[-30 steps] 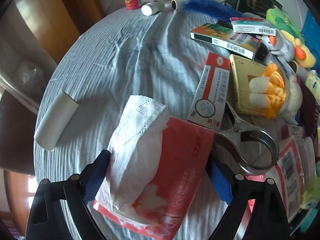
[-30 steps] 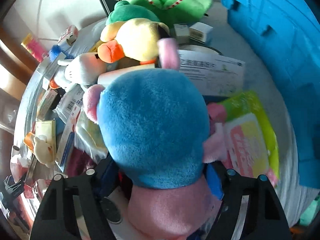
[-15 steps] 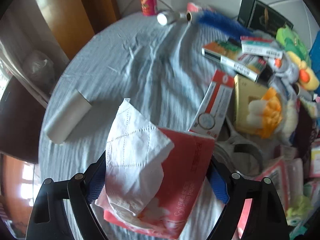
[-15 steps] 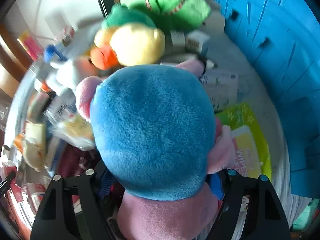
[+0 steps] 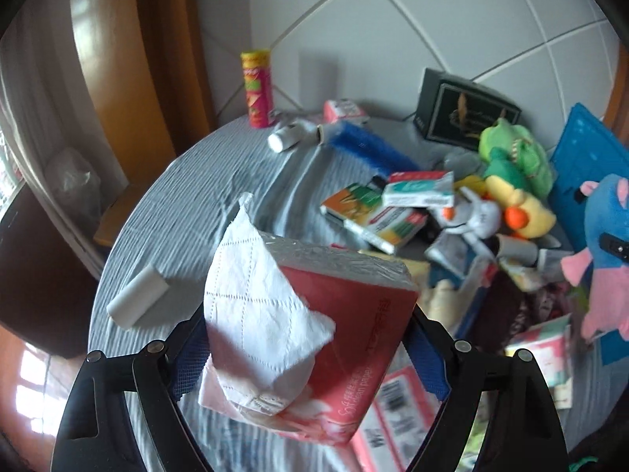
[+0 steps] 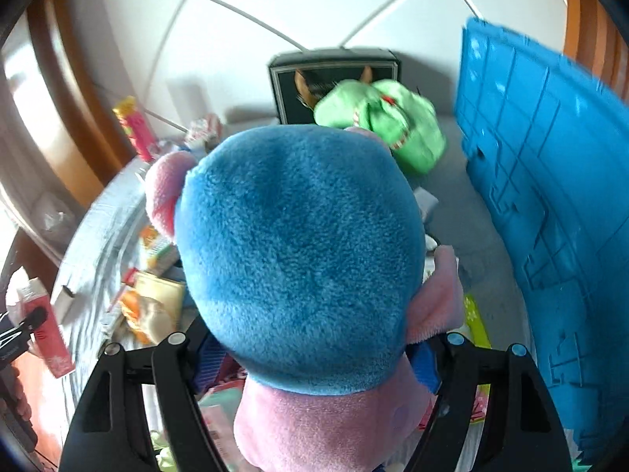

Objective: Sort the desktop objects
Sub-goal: 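Carry the tissue pack with the left tool while the right tool carries the pig to the crate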

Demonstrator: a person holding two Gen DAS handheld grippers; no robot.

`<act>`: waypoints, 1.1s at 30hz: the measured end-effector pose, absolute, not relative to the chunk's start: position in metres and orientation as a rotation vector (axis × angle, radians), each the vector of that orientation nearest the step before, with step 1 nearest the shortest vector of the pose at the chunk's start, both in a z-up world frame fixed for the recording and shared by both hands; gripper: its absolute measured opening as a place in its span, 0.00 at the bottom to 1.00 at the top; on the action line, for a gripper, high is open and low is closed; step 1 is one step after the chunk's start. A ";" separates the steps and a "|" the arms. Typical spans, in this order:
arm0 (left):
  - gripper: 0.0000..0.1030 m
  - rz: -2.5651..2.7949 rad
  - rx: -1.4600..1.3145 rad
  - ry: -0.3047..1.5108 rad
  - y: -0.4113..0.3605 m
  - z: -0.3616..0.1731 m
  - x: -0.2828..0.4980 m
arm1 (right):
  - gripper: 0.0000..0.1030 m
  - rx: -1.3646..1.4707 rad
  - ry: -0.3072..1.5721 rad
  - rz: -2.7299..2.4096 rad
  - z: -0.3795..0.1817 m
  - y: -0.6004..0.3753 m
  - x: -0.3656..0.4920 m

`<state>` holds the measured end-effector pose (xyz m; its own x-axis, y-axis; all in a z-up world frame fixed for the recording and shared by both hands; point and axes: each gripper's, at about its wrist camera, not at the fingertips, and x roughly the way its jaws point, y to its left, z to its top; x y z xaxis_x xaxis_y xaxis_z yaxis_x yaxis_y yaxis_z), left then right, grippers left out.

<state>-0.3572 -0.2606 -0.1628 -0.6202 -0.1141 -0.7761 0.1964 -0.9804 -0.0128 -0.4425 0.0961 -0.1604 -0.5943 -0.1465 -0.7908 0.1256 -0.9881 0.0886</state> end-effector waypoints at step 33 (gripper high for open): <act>0.89 -2.784 1.662 -0.110 -0.230 -0.247 -0.455 | 0.74 1.303 0.009 -2.622 -0.150 0.049 -0.442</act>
